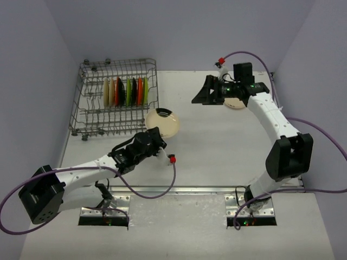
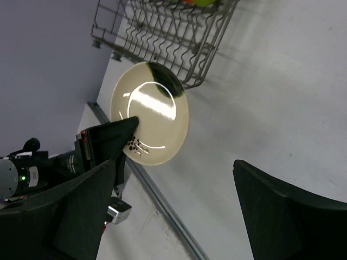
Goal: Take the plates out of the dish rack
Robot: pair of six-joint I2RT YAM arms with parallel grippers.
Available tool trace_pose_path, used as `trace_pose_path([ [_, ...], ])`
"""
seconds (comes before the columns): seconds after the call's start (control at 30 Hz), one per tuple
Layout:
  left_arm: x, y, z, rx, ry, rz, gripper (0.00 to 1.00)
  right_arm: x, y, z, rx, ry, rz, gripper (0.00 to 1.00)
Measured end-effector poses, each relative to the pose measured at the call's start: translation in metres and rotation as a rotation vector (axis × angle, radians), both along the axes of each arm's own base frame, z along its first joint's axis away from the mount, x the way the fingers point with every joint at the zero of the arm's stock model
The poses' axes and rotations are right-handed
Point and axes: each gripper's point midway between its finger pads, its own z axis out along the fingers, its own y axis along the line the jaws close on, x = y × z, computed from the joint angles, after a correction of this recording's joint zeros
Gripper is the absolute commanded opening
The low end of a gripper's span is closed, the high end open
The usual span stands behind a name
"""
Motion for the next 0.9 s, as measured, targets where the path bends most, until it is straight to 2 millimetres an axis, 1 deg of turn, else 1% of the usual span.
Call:
trace_pose_path([
  [0.03,-0.004,-0.001,0.0,0.023,-0.029,-0.024,0.0,-0.008,0.01,-0.003,-0.005,0.009,0.034,0.85],
  [0.1,-0.004,-0.003,0.007,0.042,-0.086,-0.047,0.0,-0.021,0.024,-0.01,-0.015,0.029,0.083,0.81],
  [0.2,-0.003,-0.009,0.027,0.03,-0.166,-0.06,0.0,-0.028,0.033,-0.02,-0.03,0.053,0.113,0.75],
  [0.3,-0.005,-0.015,0.04,0.003,-0.207,-0.075,0.0,-0.031,0.043,-0.032,-0.051,0.068,0.138,0.69],
  [0.5,-0.007,-0.019,0.046,-0.018,-0.219,-0.085,0.0,-0.047,0.07,-0.054,-0.086,0.101,0.217,0.55],
  [0.57,-0.008,-0.019,0.047,-0.022,-0.221,-0.085,0.0,-0.052,0.076,-0.057,-0.09,0.108,0.237,0.45],
  [0.63,-0.008,-0.019,0.048,-0.027,-0.223,-0.085,0.0,-0.054,0.079,-0.058,-0.091,0.108,0.247,0.3],
  [0.7,-0.008,-0.02,0.049,-0.029,-0.224,-0.085,0.04,-0.055,0.08,-0.058,-0.09,0.107,0.251,0.12],
  [0.73,-0.008,-0.02,0.049,-0.031,-0.224,-0.086,0.13,-0.055,0.08,-0.058,-0.09,0.108,0.251,0.04],
  [0.77,-0.009,-0.02,0.048,-0.031,-0.223,-0.087,0.3,-0.055,0.081,-0.058,-0.088,0.112,0.25,0.0],
  [0.8,-0.009,-0.021,0.047,-0.03,-0.219,-0.088,0.42,-0.055,0.081,-0.057,-0.084,0.119,0.247,0.0],
  [0.87,-0.011,-0.021,0.045,-0.037,-0.21,-0.086,0.72,-0.054,0.081,-0.056,-0.079,0.112,0.246,0.0],
  [0.9,-0.011,-0.021,0.045,-0.045,-0.208,-0.077,0.78,-0.053,0.079,-0.056,-0.079,0.121,0.238,0.0],
])
